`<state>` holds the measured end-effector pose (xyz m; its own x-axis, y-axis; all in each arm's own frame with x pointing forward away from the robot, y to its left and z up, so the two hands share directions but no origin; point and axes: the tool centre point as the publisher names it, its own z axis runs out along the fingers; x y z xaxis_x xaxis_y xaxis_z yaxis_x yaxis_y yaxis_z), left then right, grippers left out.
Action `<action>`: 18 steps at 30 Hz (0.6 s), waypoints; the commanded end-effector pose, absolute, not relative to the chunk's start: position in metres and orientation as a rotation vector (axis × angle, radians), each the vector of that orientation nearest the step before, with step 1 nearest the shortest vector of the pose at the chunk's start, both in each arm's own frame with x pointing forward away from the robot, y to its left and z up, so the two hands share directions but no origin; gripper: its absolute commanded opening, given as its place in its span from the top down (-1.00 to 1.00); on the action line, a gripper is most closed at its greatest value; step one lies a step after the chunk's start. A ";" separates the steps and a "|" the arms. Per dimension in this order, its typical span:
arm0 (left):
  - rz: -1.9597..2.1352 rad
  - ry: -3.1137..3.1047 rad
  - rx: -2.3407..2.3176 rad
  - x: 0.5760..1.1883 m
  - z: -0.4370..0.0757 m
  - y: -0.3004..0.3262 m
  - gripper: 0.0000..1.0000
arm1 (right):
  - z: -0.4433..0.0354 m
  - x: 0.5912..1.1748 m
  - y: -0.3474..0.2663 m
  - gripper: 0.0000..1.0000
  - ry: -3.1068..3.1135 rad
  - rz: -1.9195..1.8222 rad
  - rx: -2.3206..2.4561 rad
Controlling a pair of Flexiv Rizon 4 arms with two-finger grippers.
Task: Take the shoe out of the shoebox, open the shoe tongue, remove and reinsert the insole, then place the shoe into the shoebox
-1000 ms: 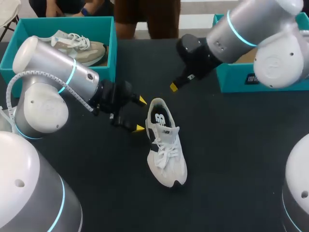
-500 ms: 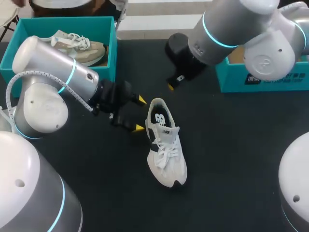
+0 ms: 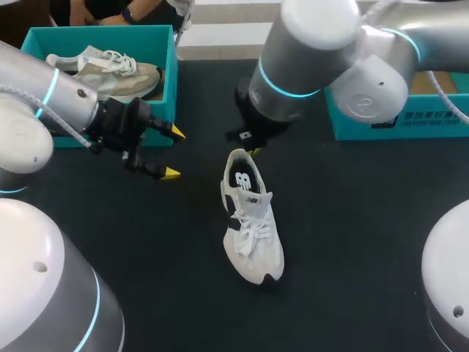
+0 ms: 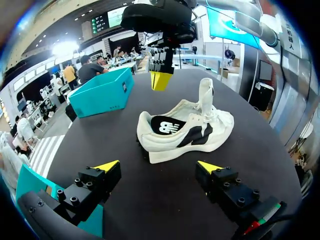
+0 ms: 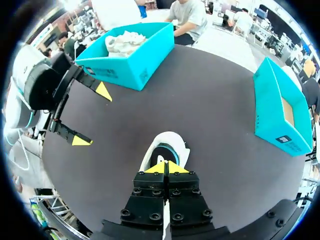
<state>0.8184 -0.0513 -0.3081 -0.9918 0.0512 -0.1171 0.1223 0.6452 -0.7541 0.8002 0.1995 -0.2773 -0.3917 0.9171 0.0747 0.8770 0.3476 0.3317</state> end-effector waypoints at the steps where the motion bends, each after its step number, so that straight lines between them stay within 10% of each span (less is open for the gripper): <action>1: -1.279 2.763 0.170 0.816 -0.291 -0.035 -1.00 | -0.301 0.800 0.220 1.00 2.409 0.355 1.663; 18: -1.259 2.822 0.220 0.819 -0.233 -0.023 -1.00 | -0.348 0.768 0.209 1.00 2.373 0.270 1.827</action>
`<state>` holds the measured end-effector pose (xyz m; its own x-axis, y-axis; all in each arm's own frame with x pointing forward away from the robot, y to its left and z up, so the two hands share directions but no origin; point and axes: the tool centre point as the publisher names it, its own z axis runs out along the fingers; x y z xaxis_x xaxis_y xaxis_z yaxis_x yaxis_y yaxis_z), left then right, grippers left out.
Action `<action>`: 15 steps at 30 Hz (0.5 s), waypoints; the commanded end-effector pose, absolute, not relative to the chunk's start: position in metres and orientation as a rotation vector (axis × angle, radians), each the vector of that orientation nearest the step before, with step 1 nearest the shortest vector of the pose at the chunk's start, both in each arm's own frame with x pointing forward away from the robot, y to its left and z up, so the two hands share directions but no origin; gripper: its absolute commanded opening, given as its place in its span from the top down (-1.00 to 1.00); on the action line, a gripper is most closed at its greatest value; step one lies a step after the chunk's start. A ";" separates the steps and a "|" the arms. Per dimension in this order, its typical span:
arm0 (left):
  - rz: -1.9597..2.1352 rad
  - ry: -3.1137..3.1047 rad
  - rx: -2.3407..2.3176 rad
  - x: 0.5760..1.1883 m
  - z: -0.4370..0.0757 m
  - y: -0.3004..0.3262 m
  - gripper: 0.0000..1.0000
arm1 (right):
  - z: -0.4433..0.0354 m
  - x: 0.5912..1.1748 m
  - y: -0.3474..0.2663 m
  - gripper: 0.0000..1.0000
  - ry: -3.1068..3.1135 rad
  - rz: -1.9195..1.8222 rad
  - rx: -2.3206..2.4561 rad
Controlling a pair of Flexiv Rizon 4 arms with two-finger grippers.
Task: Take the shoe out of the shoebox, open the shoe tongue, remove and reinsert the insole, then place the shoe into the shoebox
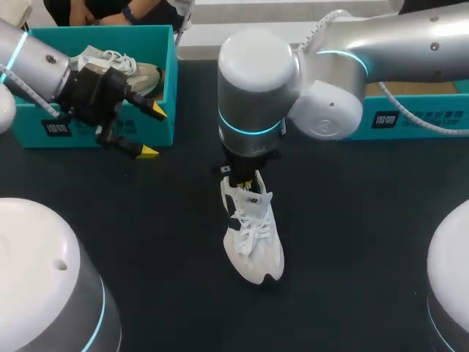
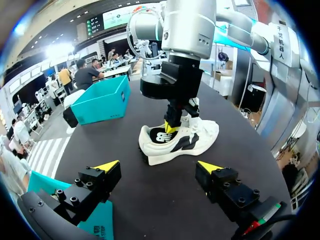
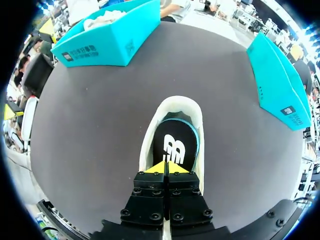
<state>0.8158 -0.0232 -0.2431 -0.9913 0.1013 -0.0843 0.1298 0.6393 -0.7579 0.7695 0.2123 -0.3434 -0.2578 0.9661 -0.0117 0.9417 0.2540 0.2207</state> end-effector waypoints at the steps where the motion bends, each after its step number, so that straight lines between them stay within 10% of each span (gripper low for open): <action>1: -1.248 2.816 0.219 0.819 -0.231 -0.023 -1.00 | -0.349 0.768 0.208 1.00 2.372 0.268 1.830; 15: -1.228 2.814 0.277 0.819 -0.221 -0.027 -1.00 | -0.356 0.763 0.187 1.00 2.346 0.227 1.874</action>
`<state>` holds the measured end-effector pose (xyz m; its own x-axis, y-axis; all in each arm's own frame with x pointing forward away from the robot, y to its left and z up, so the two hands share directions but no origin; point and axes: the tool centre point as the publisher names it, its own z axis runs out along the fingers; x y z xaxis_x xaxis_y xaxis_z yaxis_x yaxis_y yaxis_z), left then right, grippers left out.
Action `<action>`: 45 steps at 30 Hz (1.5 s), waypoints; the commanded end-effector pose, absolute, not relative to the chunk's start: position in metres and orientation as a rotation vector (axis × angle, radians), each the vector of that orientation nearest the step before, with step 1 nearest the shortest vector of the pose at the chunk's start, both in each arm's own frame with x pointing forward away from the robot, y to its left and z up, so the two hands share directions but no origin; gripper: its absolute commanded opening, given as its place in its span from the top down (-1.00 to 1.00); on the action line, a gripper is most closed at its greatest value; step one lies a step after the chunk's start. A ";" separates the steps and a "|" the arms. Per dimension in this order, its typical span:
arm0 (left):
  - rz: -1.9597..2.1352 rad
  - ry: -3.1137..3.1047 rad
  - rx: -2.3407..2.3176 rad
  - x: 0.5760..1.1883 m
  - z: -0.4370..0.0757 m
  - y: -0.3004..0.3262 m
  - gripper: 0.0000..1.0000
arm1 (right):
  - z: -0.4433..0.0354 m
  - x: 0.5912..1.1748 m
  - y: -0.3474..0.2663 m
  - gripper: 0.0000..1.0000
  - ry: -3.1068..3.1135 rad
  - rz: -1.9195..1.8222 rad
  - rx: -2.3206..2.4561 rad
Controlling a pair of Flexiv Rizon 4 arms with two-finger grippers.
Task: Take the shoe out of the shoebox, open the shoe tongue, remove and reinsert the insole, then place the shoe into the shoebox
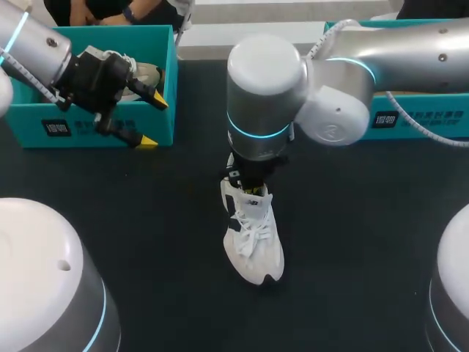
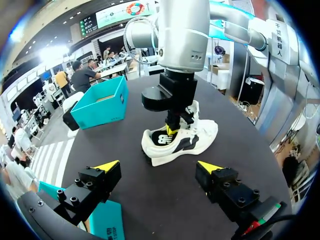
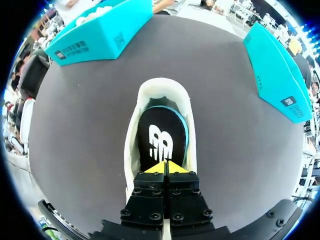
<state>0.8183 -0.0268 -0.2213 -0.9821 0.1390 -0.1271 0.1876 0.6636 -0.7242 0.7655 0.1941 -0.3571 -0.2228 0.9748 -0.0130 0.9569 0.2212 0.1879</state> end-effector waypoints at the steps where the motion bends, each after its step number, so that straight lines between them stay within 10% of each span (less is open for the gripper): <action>1: -1.228 2.814 0.277 0.819 -0.221 -0.027 -1.00 | -0.356 0.764 0.185 1.00 2.341 0.227 1.875; 45: -1.228 2.814 0.277 0.819 -0.221 -0.027 -1.00 | -0.372 0.786 0.187 1.00 2.369 0.109 1.693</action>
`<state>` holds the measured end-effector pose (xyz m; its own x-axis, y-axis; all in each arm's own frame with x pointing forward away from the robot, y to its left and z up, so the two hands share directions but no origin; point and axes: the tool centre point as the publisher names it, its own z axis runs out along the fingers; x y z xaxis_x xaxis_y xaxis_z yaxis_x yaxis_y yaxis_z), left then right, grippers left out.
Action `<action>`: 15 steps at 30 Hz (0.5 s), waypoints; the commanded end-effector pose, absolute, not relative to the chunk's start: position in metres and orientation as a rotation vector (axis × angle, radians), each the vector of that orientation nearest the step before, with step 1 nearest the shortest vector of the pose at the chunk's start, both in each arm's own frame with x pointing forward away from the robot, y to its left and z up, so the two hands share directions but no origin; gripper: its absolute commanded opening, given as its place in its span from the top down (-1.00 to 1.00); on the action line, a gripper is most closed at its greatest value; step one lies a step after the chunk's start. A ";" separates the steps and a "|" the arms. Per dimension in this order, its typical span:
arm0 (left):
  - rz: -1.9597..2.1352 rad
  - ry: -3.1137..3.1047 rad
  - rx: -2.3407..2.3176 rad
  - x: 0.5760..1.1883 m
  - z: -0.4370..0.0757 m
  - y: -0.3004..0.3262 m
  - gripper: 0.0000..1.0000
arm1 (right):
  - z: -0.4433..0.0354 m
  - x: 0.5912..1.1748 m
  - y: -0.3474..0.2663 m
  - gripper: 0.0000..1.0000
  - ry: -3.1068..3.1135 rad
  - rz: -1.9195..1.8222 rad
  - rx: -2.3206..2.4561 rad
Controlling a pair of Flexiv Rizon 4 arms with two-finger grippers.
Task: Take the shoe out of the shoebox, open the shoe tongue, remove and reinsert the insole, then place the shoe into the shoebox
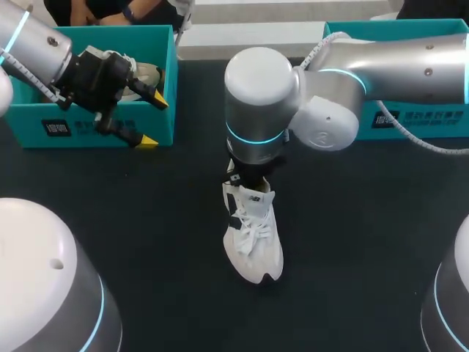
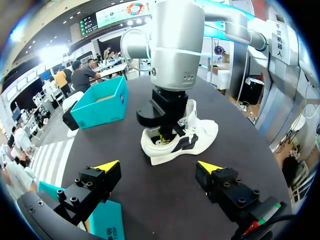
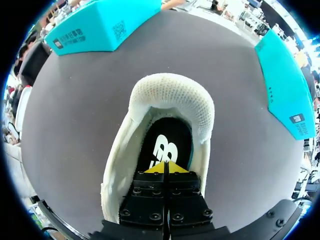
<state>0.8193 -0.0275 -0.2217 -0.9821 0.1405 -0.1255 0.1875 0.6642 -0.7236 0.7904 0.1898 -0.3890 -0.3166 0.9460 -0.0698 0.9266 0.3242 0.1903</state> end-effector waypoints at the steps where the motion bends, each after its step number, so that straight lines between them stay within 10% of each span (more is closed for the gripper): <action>1: -1.228 2.814 0.277 0.819 -0.221 -0.027 -1.00 | -0.372 0.787 0.186 1.00 2.351 0.114 1.700; 15: -1.228 2.814 0.277 0.819 -0.221 -0.027 -1.00 | -0.423 0.809 0.182 1.00 2.384 0.003 1.622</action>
